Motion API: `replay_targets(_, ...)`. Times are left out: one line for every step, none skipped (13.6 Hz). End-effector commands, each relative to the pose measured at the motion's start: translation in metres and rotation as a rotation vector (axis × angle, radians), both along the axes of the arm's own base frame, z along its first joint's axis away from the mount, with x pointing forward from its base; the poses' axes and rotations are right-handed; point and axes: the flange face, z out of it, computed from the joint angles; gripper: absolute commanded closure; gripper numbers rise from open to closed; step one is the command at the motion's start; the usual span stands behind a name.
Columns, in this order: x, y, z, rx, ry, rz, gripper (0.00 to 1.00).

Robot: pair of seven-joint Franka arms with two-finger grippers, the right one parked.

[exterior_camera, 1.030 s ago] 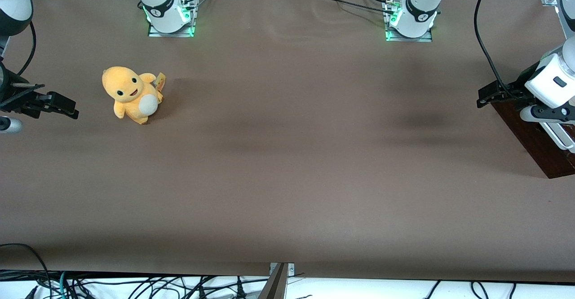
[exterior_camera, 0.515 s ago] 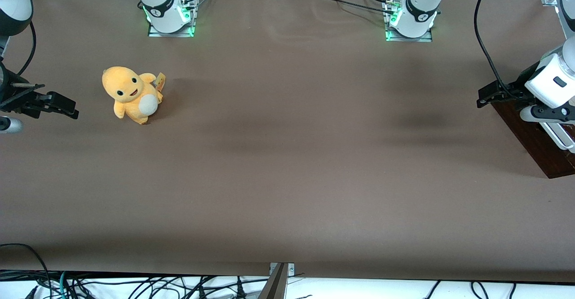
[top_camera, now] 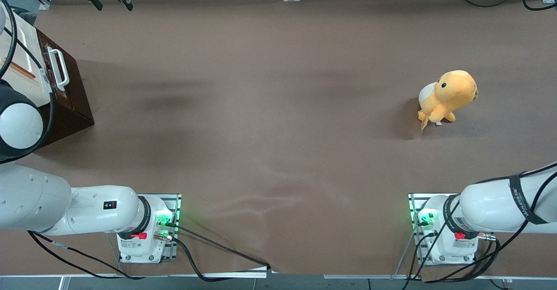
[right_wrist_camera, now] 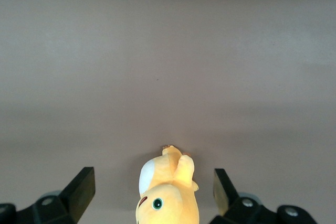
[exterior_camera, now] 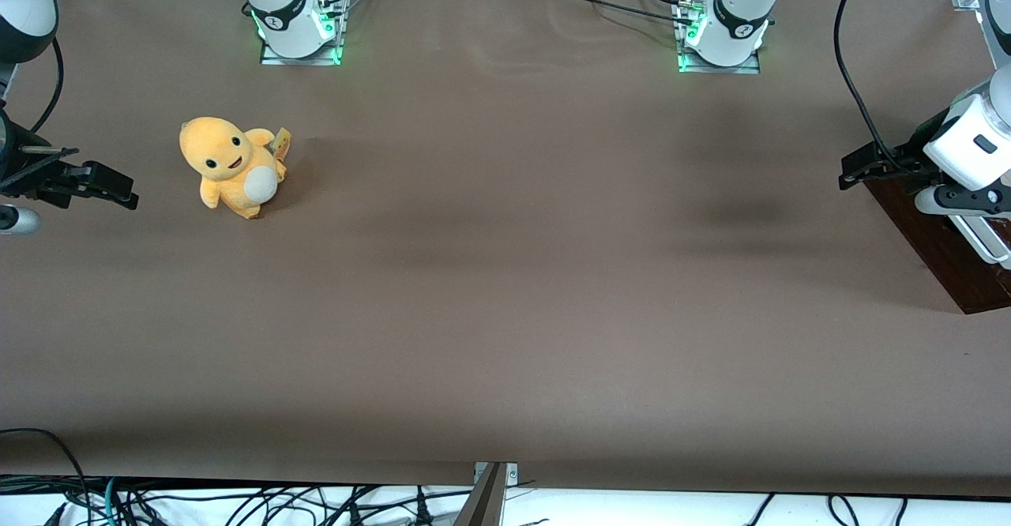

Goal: Open lower drawer with left arm only

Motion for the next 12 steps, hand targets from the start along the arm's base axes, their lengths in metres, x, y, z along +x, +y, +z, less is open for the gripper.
replay_targets(-0.003,0.004,-0.002,-0.013,0.009,0.002,0.00)
replay_targets(-0.003,0.006,-0.003,-0.013,0.011,0.005,0.00)
replay_targets(0.000,0.007,-0.009,-0.014,0.021,0.010,0.00)
replay_targets(0.001,0.007,-0.011,-0.013,0.025,0.028,0.00)
replay_targets(0.001,0.007,-0.014,-0.010,0.030,0.065,0.00)
replay_targets(0.005,0.008,-0.023,-0.009,0.048,0.094,0.00)
replay_targets(0.008,0.005,-0.031,-0.007,0.062,0.108,0.00)
replay_targets(0.013,0.006,-0.047,-0.004,0.090,0.118,0.00)
replay_targets(0.015,0.010,-0.057,0.037,0.106,0.111,0.00)
replay_targets(0.017,0.014,-0.069,0.091,0.136,0.105,0.00)
replay_targets(0.019,0.016,-0.083,0.133,0.170,0.123,0.00)
replay_targets(0.020,0.017,-0.091,0.175,0.189,0.155,0.00)
